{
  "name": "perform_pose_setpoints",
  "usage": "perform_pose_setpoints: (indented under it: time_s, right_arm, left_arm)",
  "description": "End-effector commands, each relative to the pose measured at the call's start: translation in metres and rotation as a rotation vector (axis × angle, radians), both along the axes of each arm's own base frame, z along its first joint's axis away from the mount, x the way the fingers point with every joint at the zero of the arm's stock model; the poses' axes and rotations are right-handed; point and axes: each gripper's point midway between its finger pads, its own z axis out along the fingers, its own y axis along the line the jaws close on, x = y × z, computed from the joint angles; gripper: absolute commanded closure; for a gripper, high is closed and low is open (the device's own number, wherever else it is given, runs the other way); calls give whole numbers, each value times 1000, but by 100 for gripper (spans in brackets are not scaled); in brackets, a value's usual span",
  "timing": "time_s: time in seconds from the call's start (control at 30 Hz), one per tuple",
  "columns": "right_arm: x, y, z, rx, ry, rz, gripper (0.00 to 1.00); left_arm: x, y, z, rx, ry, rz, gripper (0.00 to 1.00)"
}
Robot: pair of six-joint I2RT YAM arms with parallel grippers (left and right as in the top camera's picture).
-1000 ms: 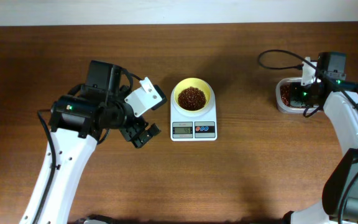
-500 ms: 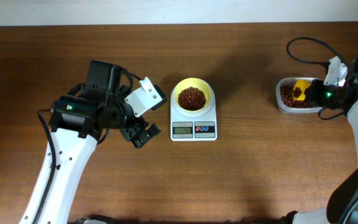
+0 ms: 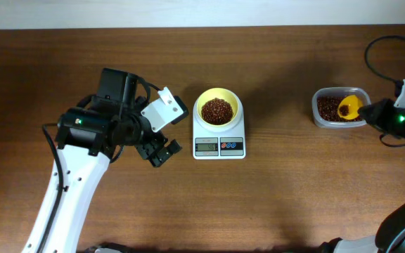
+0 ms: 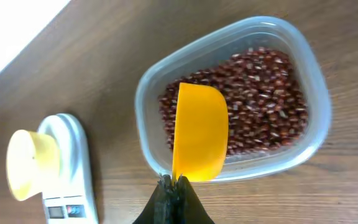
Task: Scoop item into bowl and weigh 50g on scale
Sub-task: 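Return the scoop with the right gripper to the bean container, then carry the filled scoop left over the yellow bowl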
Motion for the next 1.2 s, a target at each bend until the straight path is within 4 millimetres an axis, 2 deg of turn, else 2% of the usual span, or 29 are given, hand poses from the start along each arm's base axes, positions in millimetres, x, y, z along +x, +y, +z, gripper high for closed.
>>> perform_pose_setpoints:
  time_s: [0.0, 0.13, 0.27, 0.4, 0.63, 0.8, 0.83, 0.9, 1.0, 1.1, 1.17]
  right_arm:
    - [0, 26, 26, 134, -89, 68, 96]
    - [1, 48, 48, 271, -174, 144, 96]
    - [7, 100, 54, 306, -183, 287, 96]
    - [9, 170, 57, 304, -192, 482, 96]
    - [12, 248, 70, 308, -251, 657, 96]
    - [20, 267, 54, 148, -247, 660, 96]
    - [20, 275, 51, 84, -288, 712, 96]
    - [18, 288, 53, 45, -349, 786, 96]
    - [23, 300, 55, -12, -389, 798, 96]
    - [17, 320, 58, -18, -415, 842, 96]
    - [25, 314, 44, -152, -392, 808, 96]
  left_arm:
    - [-1, 0, 1, 2, -6, -8, 1]
    - [-1, 0, 1, 2, -6, -8, 1]
    - [-1, 0, 1, 2, -6, -8, 1]
    - [-1, 0, 1, 2, -6, -8, 1]
    - [-1, 0, 1, 2, -6, -8, 1]
    - [-1, 0, 1, 2, -6, -8, 1]
    - [-1, 0, 1, 2, -6, -8, 1]
    - [-1, 0, 1, 2, -6, -8, 1]
    - [-1, 0, 1, 2, -6, -8, 1]
    - [-1, 0, 1, 2, -6, -8, 1]
    - [-1, 0, 1, 2, -6, -8, 1]
